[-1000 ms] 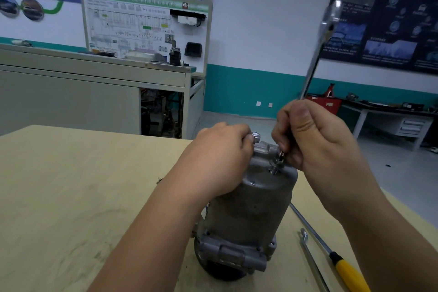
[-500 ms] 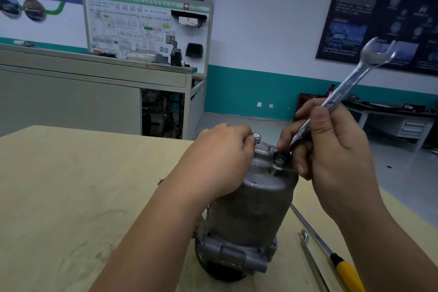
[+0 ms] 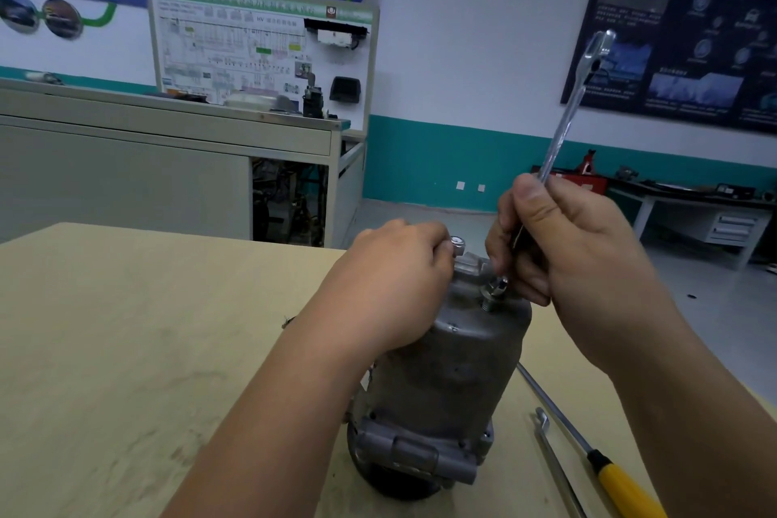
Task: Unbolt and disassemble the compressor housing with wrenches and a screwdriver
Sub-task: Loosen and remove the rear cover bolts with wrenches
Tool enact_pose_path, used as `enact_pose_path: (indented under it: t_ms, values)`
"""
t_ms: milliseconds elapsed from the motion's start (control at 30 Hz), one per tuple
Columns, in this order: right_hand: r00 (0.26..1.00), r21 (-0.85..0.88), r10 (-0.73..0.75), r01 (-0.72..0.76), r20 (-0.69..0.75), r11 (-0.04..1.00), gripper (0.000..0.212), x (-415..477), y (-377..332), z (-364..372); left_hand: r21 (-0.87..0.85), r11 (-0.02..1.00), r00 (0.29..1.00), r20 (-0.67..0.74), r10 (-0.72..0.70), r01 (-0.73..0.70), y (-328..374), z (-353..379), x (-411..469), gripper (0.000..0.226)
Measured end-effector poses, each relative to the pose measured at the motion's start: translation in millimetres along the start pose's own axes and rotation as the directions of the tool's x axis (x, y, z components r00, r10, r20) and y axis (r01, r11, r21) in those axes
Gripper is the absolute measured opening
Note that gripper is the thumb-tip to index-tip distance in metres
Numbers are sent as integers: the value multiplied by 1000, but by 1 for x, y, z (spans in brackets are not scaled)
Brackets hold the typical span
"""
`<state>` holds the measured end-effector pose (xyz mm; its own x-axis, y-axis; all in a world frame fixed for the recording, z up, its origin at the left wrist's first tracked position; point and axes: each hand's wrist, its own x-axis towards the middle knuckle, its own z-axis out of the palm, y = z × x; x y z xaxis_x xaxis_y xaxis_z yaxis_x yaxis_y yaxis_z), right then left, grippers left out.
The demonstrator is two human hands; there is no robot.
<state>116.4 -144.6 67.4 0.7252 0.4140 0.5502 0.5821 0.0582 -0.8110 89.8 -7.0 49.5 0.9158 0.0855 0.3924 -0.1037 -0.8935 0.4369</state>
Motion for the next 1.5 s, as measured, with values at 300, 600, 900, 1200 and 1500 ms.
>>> enact_pose_path:
  t_ms: [300, 600, 900, 1200, 1500]
  values:
    - [995, -248, -88, 98, 48, 964, 37, 3, -6, 0, -12, 1000, 1000, 8, -2, 2, 2, -2, -1, 21]
    - [984, 17, -137, 140, -114, 990, 35, -24, 6, 2, -2, 1000, 1000, -11, 3, -4, 0, 1, 0, 30]
    - [942, -24, -224, 225, -250, 974, 26, -20, 6, -5, -1, 1000, 1000, -13, 3, -3, 0, 2, 0, 32]
    - [962, -94, -221, 208, -160, 974, 24, -14, 2, -1, -2, 1000, 1000, -21, 10, -10, -1, 2, 1, 30]
    - [976, -178, -216, 206, -35, 962, 25, -7, -5, -3, -16, 999, 999, -31, 31, -31, 0, 1, 0, 24]
